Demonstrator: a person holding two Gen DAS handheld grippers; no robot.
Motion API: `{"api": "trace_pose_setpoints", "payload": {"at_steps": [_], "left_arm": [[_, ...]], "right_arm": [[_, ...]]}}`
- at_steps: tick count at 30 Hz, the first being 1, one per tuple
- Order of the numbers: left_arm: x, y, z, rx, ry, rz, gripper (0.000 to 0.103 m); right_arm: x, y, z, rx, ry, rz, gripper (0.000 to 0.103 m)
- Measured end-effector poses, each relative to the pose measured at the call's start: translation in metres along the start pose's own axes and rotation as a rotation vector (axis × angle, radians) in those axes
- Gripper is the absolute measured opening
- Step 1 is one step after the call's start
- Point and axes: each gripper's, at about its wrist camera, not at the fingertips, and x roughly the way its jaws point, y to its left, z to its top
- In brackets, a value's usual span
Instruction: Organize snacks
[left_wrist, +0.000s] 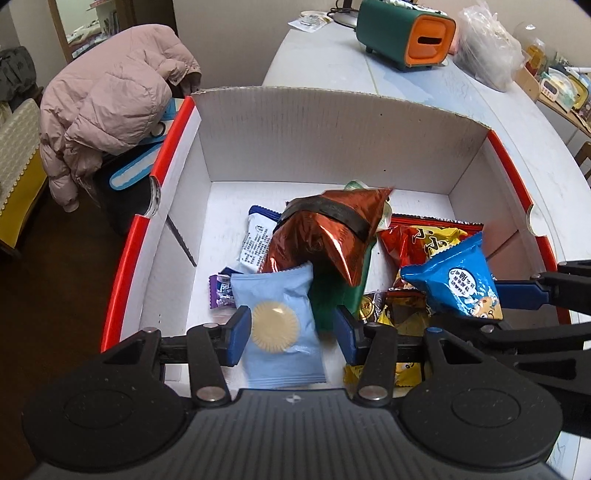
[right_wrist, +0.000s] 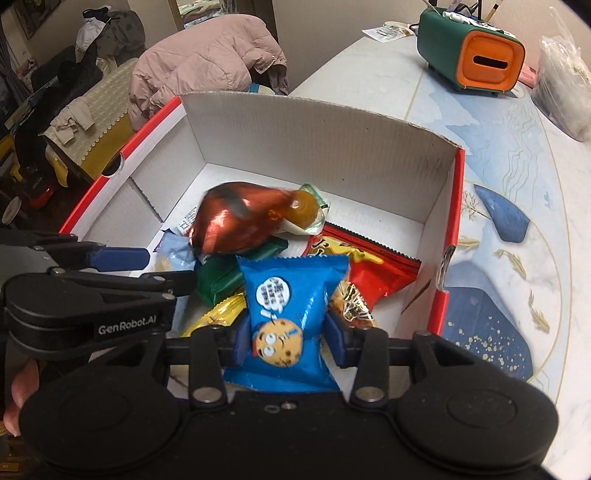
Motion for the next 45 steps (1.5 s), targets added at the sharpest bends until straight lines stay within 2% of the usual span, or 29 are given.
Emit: {"api": "trace_pose_setpoints", "payload": {"at_steps": [9, 22, 28, 30, 33, 37, 43, 45], "left_arm": [[-0.022, 0.004, -0.006, -0.036, -0.050, -0.028, 0.059], [-0.082, -0.002, -0.011, -0.043, -0.185, -0.061, 0.066], [-0.112, -0.006, -0.017, -0.043, -0.244, -0.094, 0.068], [-0.121, -0.009, -0.019, -0.046, -0.262, -0.102, 0.074], [-0.135, -0.011, -0.022, -0.046, -0.290, -0.117, 0.075], [-0.149, -0.016, -0.028, -0.038, -0.324, -0.136, 0.082], [-0.162, -0.023, -0.035, -0.036, -0.350, -0.153, 0.090], [-0.164, -0.027, -0.038, -0.029, -0.358, -0.145, 0.096]], "right_arm": [[-0.015, 0.000, -0.003, -0.007, -0.050, 0.001, 0.063], [-0.077, -0.002, -0.018, -0.045, -0.223, -0.006, 0.090], [-0.113, -0.010, -0.034, -0.017, -0.333, -0.002, 0.096], [-0.125, -0.014, -0.040, -0.002, -0.373, 0.010, 0.098], [-0.140, -0.020, -0.046, 0.015, -0.420, 0.026, 0.099], [-0.156, -0.023, -0.055, 0.039, -0.474, 0.031, 0.103], [-0.170, -0.028, -0.070, 0.073, -0.538, 0.040, 0.103], [-0.172, -0.027, -0.076, 0.084, -0.552, 0.035, 0.103]]}}
